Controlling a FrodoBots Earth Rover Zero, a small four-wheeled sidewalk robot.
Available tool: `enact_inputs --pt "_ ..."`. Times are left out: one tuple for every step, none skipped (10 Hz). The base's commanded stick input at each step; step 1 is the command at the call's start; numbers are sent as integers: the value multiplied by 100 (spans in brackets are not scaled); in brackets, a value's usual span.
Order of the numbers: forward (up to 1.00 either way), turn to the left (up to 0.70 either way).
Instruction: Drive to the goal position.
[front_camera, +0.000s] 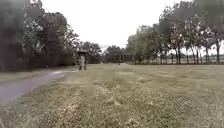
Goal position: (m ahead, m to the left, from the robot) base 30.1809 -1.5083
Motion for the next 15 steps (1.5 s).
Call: enact_inputs --pt "70 0" --pt "70 0" --pt "70 0" --pt "70 0" --pt "70 0" --pt "70 0" --pt "70 0" --pt "70 0" --pt "70 0" --pt "70 0" --pt "70 0" --pt "70 0" --pt "70 0" --pt "70 0" --pt "70 0"
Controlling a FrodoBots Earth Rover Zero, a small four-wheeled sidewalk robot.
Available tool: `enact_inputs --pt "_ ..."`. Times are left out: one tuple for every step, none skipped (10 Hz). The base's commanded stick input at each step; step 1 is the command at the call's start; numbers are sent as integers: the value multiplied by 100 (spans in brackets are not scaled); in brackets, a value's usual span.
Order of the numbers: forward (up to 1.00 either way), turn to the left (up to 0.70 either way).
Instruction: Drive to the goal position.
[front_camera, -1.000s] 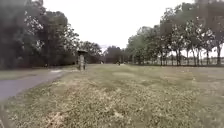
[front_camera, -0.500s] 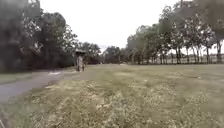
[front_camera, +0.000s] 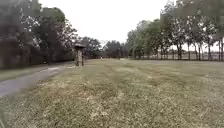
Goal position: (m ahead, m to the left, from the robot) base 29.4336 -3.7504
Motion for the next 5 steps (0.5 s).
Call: enact_inputs --pt "70 0" --pt "70 0" --pt "70 0" --pt "70 0" --pt "70 0"
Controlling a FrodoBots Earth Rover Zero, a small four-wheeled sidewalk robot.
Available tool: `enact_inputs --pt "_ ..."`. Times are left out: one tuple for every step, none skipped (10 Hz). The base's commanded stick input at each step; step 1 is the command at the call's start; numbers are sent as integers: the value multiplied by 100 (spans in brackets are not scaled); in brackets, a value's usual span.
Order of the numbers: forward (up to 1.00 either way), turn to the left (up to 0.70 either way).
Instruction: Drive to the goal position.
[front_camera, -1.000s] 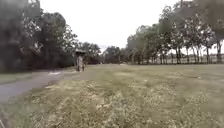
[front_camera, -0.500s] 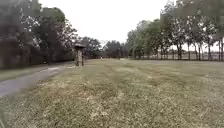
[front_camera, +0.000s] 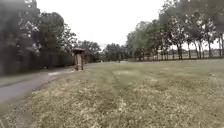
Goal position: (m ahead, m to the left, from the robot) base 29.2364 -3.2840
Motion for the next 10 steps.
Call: enact_inputs --pt "70 0" --pt "70 0" --pt "70 0" --pt "70 0" --pt "70 0" --pt "70 0" --pt "70 0" --pt "70 0" --pt "70 0" --pt "70 0"
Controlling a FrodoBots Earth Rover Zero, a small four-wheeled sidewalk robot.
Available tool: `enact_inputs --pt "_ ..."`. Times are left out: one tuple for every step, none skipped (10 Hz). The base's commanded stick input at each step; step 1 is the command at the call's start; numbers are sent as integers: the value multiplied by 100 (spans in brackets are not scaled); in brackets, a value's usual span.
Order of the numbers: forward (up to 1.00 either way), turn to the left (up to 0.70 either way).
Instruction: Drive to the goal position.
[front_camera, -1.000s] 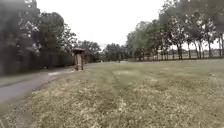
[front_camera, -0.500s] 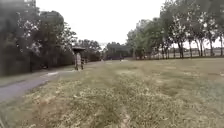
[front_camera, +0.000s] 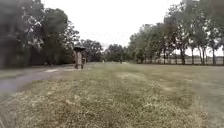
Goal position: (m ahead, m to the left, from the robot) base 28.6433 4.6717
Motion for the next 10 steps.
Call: enact_inputs --pt "70 0" --pt "70 0" --pt "70 0" --pt "70 0" --pt "70 0" --pt "70 0" --pt "70 0" --pt "70 0" --pt "70 0" --pt "70 0"
